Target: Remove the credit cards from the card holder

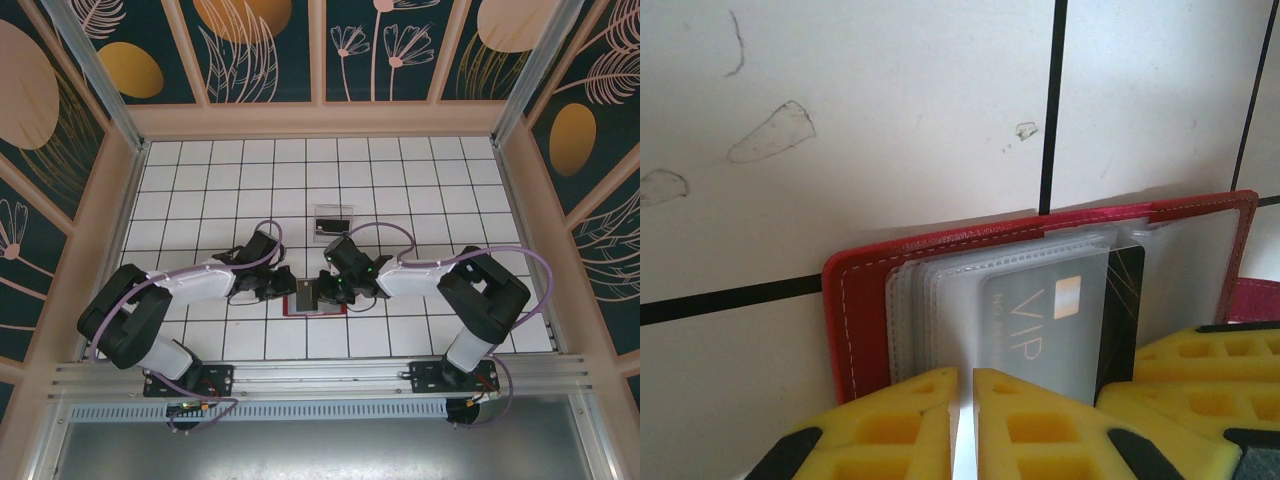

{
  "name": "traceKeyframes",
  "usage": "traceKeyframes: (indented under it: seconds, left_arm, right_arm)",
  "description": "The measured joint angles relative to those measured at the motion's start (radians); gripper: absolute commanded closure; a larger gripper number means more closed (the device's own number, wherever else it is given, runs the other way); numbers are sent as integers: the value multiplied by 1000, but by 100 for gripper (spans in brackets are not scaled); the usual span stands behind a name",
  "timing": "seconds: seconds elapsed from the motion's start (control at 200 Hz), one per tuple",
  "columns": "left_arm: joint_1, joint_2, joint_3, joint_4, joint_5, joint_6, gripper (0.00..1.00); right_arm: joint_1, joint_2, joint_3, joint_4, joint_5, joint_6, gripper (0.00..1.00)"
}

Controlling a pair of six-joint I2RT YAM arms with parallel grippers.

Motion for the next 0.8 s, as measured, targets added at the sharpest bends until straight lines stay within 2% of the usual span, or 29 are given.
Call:
traceKeyframes:
  seconds: [0.29,0.801]
  left_arm:
    - [0,15,16,-8,1,7,86]
    - [-1,28,31,-15,4,29,85]
  right_arm:
    - [-5,-39,-14,0,3,2,95]
    - [-53,-187,-76,-87,43,-3,96]
